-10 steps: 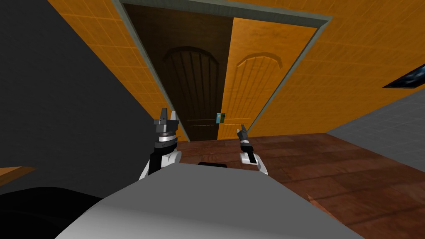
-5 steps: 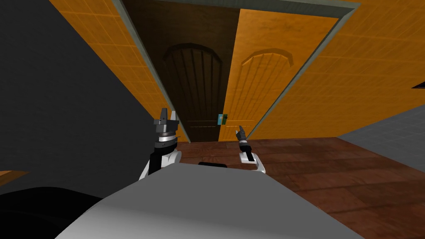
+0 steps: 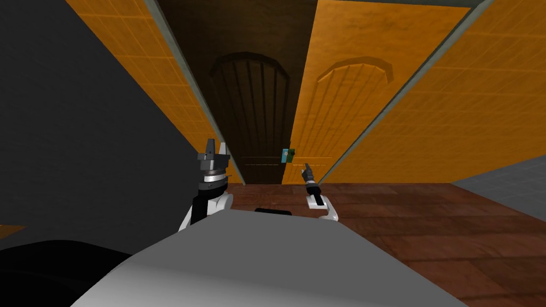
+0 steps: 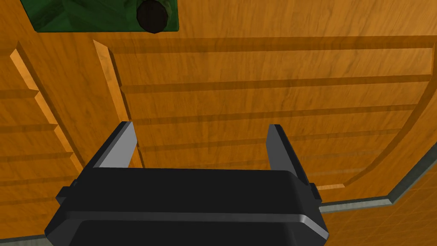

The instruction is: Pull the door open

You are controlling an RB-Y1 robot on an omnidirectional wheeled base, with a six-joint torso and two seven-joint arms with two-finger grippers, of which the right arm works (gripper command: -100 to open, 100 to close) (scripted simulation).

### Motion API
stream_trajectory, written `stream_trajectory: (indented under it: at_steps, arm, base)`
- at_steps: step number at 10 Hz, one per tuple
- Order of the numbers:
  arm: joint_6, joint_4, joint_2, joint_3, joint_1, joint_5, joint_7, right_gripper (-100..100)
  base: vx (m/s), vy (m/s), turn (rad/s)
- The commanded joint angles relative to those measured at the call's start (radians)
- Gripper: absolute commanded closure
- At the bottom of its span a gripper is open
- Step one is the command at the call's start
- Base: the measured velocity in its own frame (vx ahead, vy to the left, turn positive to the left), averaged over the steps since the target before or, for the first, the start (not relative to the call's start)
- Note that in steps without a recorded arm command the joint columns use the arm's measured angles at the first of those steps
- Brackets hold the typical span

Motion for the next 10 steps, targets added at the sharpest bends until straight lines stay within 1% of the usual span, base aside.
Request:
stream_trajectory:
  at_steps: [1,4,7,8,9,10]
  arm:
    - [0.006,0.034,-0.004,0.000,-0.012,0.010,-0.011,-100]
    - [0.024,0.110,-0.009,0.000,-0.045,0.036,-0.033,-100]
    - [0.035,0.157,-0.011,0.002,-0.067,0.052,-0.046,-100]
    - [0.033,0.150,-0.012,0.001,-0.064,0.048,-0.045,-100]
    - [0.037,0.163,-0.031,-0.028,-0.051,0.039,-0.046,-100]
    - [0.038,0.170,-0.042,-0.045,-0.044,0.032,-0.047,-100]
  base:
    - [0.149,0.013,0.069]
    - [0.185,-0.012,0.076]
    - [0.182,-0.026,0.061]
    - [0.076,-0.012,0.011]
    - [-0.043,-0.044,-0.101]
    - [-0.103,-0.076,-0.143]
